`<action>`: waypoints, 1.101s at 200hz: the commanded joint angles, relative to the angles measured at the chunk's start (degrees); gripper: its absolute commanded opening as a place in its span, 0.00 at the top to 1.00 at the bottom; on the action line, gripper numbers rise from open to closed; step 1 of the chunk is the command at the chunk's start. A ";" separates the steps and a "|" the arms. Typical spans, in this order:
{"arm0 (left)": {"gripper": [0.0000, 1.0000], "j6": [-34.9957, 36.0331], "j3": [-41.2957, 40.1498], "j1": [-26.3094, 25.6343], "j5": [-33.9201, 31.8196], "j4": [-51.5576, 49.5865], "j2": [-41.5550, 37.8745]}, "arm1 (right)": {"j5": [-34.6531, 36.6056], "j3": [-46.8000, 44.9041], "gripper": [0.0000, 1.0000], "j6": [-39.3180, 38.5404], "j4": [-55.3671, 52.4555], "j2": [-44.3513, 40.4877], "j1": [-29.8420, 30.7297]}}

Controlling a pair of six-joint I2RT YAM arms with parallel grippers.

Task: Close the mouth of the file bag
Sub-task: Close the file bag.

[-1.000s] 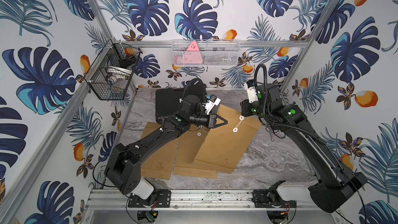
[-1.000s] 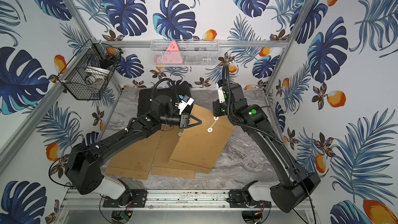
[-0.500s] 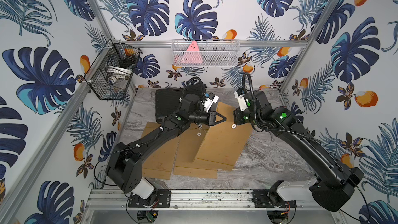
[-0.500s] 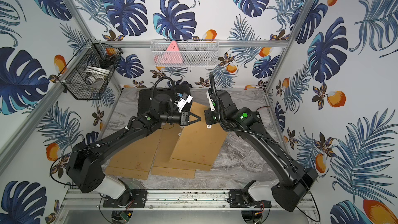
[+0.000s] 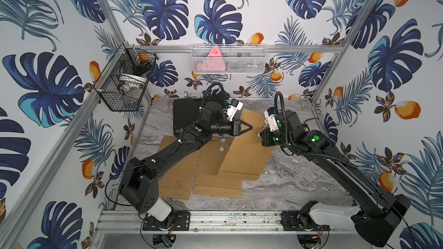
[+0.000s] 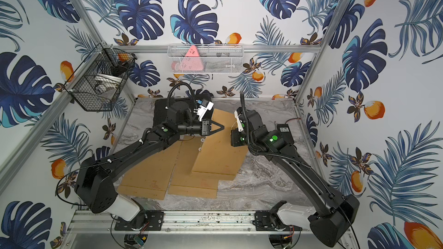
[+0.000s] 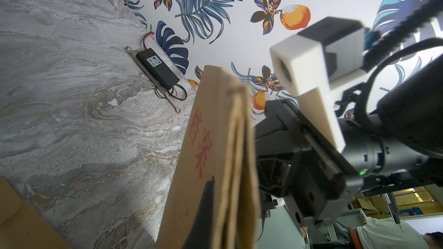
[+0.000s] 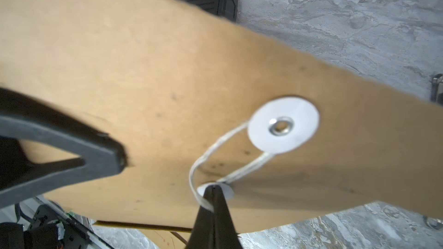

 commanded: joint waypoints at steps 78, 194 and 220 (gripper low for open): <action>1.00 -0.58 0.53 0.11 0.89 3.18 -1.61 | -8.25 -9.62 1.00 6.07 14.17 -5.91 -3.72; 1.00 -2.48 0.26 0.13 3.00 4.77 -3.25 | -12.66 -11.06 1.00 5.88 14.37 -6.71 -10.22; 1.00 -2.30 0.01 0.36 2.91 4.56 -3.45 | -13.24 -10.75 1.00 5.73 13.69 -7.23 -11.38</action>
